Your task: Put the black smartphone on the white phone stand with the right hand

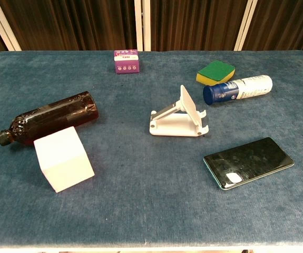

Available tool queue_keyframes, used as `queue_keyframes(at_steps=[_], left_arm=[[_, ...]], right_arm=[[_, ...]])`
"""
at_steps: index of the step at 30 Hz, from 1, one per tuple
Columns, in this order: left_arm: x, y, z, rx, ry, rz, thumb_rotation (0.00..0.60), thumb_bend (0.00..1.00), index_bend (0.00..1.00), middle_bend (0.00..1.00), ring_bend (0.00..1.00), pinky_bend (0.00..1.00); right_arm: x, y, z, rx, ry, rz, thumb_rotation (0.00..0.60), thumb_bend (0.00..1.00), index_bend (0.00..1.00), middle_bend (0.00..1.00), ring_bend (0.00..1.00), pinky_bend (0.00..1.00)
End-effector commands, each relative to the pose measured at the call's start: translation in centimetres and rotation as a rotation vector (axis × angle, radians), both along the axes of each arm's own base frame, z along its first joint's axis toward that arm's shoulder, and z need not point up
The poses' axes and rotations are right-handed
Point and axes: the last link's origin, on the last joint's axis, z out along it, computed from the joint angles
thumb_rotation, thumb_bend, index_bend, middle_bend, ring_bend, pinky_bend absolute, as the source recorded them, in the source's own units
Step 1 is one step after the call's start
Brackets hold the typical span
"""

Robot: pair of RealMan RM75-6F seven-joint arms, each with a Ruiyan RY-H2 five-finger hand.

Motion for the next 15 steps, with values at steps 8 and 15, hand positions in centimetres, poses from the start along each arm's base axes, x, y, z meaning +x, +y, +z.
queue_keyframes(at_steps=[8, 15], left_arm=[[0.5, 0.2, 0.0, -0.005, 0.003, -0.010, 0.600, 0.11, 0.17, 0.16, 0.06, 0.00], [0.7, 0.2, 0.0, -0.003, -0.003, -0.022, 0.600, 0.11, 0.17, 0.16, 0.06, 0.00]], right_arm=[[3.3, 0.0, -4.1, 0.235, 0.023, 0.163, 0.600, 0.32, 0.00, 0.01, 0.00, 0.05], [7.1, -1.6, -9.6, 0.515, 0.176, 0.246, 0.600, 0.32, 0.00, 0.01, 0.00, 0.07]])
